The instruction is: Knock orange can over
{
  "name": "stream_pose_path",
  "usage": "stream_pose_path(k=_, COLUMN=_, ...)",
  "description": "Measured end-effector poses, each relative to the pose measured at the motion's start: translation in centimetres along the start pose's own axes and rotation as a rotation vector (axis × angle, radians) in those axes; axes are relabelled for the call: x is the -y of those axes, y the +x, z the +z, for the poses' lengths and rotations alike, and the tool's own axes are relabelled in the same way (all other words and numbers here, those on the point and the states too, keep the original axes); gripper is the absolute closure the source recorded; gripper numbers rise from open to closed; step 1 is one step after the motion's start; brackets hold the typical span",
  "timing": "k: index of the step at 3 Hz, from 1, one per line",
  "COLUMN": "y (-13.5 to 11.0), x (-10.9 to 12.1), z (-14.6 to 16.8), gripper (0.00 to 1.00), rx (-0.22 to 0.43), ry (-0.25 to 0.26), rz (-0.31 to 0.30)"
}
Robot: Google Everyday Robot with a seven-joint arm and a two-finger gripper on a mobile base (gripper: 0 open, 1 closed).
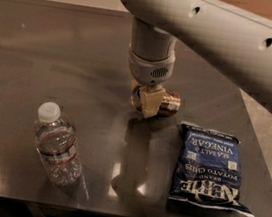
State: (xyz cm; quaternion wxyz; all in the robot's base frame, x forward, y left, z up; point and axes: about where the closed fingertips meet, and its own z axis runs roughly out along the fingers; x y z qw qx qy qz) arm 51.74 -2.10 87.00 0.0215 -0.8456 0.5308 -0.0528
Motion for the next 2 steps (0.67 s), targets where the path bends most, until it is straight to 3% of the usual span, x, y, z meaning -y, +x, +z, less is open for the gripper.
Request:
stream_pose_path(k=1, y=-0.08, x=0.2, z=0.04, gripper=0.0, rx=0.002, ry=0.008, rz=-0.001)
stream_pose_path(k=2, y=-0.08, x=0.2, z=0.04, gripper=0.0, rx=0.002, ry=0.008, rz=-0.001)
